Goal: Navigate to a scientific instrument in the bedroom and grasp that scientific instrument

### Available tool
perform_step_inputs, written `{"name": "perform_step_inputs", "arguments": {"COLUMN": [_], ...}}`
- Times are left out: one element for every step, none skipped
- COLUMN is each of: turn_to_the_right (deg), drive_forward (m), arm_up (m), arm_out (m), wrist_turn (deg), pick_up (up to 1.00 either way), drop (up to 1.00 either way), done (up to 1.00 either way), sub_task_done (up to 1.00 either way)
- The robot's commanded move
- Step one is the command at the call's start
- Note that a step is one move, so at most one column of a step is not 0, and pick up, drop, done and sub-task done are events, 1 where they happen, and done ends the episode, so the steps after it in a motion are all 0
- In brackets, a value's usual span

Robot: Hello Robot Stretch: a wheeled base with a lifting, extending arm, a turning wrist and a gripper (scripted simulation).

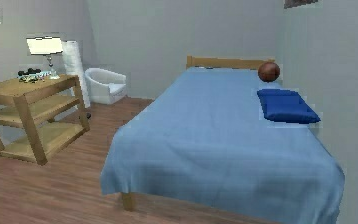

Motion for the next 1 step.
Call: {"name": "perform_step_inputs", "arguments": {"turn_to_the_right": [0.0], "drive_forward": [0.00], "arm_up": [0.00], "arm_out": [0.00], "wrist_turn": [27.0], "pick_up": [0.00], "drop": [0.00], "done": [0.00], "sub_task_done": [0.00]}}
